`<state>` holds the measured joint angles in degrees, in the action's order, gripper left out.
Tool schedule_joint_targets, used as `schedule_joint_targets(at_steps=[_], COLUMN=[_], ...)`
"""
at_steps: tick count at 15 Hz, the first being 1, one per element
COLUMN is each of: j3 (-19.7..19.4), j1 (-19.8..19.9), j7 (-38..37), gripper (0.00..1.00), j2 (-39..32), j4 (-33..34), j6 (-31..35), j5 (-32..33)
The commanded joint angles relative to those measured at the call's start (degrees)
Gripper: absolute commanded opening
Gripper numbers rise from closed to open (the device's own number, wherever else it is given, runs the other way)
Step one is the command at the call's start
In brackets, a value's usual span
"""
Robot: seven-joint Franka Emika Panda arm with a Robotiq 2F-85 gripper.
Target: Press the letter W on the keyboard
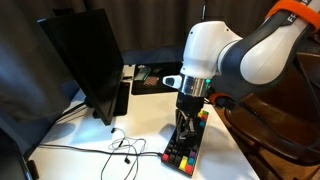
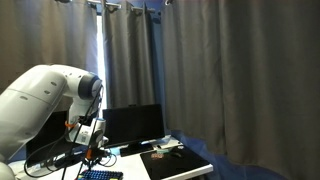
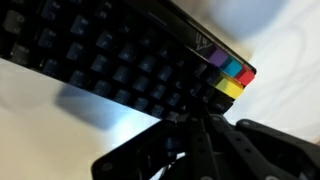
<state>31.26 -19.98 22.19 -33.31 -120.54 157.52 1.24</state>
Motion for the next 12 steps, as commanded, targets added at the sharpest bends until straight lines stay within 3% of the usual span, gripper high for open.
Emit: schedule_joint_targets(at_steps=[1, 12], j3=[1.26, 0.18], j1=[1.15, 0.67], j7=[0.97, 0.24], gripper=[0.0, 0.0], j2=[-1.12, -1.35], j4=[-0.19, -0.35], j6=[2.17, 3.8], j5=[-0.05, 1.37])
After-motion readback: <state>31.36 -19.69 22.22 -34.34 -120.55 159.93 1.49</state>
